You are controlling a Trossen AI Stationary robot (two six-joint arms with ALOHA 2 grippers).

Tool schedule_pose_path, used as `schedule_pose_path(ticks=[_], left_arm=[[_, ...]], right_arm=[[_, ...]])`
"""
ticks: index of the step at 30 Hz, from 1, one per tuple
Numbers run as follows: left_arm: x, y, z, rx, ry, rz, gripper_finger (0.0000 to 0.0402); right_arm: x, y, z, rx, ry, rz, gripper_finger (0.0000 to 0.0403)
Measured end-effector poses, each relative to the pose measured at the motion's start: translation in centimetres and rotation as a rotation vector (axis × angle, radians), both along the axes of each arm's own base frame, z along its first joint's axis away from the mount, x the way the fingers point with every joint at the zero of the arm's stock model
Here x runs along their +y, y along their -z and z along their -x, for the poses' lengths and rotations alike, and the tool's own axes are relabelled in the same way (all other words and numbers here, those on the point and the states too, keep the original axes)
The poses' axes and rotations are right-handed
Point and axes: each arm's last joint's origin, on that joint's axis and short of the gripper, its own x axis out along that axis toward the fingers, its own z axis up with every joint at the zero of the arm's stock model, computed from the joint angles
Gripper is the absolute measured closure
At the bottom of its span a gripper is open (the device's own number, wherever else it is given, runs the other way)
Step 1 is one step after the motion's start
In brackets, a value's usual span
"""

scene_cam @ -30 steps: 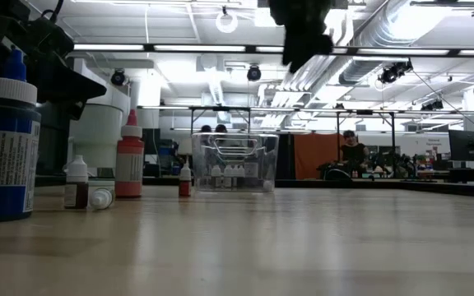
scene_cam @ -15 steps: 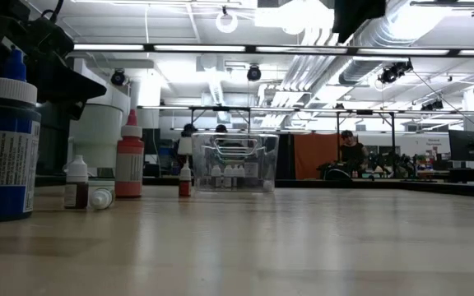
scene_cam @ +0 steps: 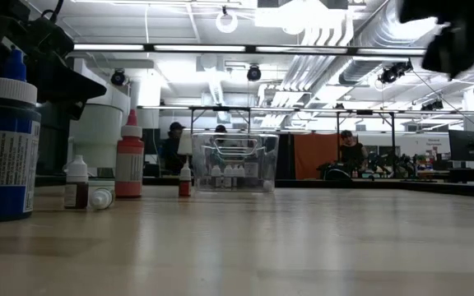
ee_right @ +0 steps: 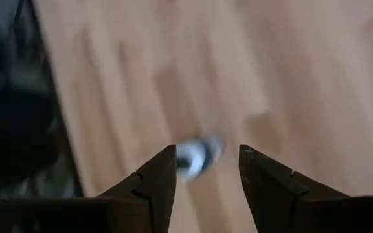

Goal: Pick & Place food coloring
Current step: Put the large black food coloring bottle into the container

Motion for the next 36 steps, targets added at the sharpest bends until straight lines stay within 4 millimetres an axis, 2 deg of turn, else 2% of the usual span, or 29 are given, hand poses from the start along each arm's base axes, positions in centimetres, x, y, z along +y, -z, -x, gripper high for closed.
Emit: schedule_pose_path(ticks=[5,11,16,26,36], left_arm=[[0.0,0.0,0.0,0.0,0.001,0.0,0.0401],[0.0,0.0,0.0,0.0,0.001,0.0,0.0401],[0.0,0.0,0.0,0.0,0.001,0.0,0.0401],[0.0,0.0,0.0,0.0,0.001,0.0,0.0401],[0.0,0.0,0.0,0.0,0.001,0.0,0.0401]], right_arm=[[1.3,0.5,0.3,0.024,-0.204,-0.025,0.0247],[2.5,1.0,-1.2,0.021,-0.411,0.093,0.0236],[3.5,2.4,-2.1,0.066,-0.528,0.192,0.0211],[4.2,4.0,-3.2,0.135,-0.513,0.236,0.0166],[5.3,5.1,-3.6,0.169,-0.476,0.24,0.0159]])
